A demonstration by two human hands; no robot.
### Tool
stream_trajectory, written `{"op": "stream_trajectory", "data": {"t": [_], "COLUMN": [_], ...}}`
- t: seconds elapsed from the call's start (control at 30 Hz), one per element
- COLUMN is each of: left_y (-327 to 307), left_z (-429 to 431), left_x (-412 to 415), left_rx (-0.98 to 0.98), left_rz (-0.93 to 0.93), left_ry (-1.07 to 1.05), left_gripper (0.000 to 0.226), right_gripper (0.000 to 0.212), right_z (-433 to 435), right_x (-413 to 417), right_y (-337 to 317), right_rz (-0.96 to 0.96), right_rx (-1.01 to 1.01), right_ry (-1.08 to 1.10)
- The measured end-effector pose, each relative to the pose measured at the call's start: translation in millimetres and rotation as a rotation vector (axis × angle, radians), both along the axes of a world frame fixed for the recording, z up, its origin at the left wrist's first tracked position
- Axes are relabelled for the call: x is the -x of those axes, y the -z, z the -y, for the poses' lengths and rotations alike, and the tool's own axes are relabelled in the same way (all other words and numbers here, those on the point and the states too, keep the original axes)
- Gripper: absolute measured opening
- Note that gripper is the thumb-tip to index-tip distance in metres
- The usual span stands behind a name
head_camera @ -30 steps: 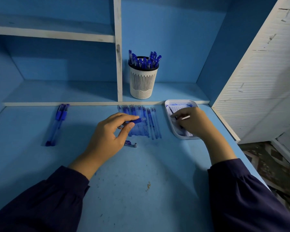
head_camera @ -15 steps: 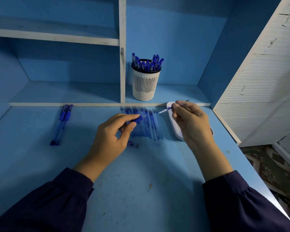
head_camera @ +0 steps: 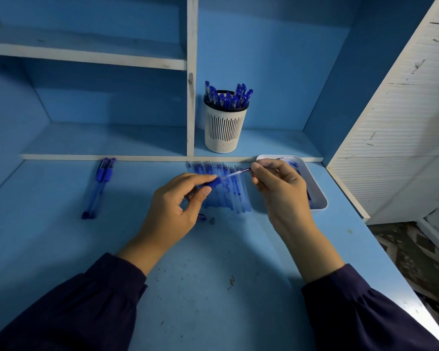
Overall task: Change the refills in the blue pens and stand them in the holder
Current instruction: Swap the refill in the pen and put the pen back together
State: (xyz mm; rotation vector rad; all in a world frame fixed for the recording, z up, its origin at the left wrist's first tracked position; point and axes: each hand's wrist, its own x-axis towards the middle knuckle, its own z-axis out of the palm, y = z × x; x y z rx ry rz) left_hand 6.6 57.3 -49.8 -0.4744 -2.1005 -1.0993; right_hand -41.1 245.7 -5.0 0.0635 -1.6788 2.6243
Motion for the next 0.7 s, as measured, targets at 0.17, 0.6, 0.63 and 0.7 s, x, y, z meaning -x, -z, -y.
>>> {"op": "stream_trajectory", "data": {"t": [0.17, 0.6, 0.63, 0.7], "left_y": [2, 1, 1, 0], "left_z": [3, 3, 3, 3], "left_x": [2, 2, 2, 1], "left_rx": [0.004, 0.029, 0.033, 0.036], "left_rz": [0.003, 0.018, 0.019, 0.02], "left_ry": [-0.022, -0.007, -0.006, -0.007], "left_gripper": [0.021, 0.021, 0.021, 0.021], "right_gripper": [0.016, 0.018, 0.016, 0.011], "right_z": [-1, 15, 14, 14], "right_x": [-6, -16, -16, -16], "right_y": [-5, 12, 11, 11], "right_rz": [-0.22, -0.5, -0.511, -0.538], "right_rx": [-0.193, -0.52, -0.531, -0.546], "right_ry": [0.105, 0.156, 0.16, 0.12]}}
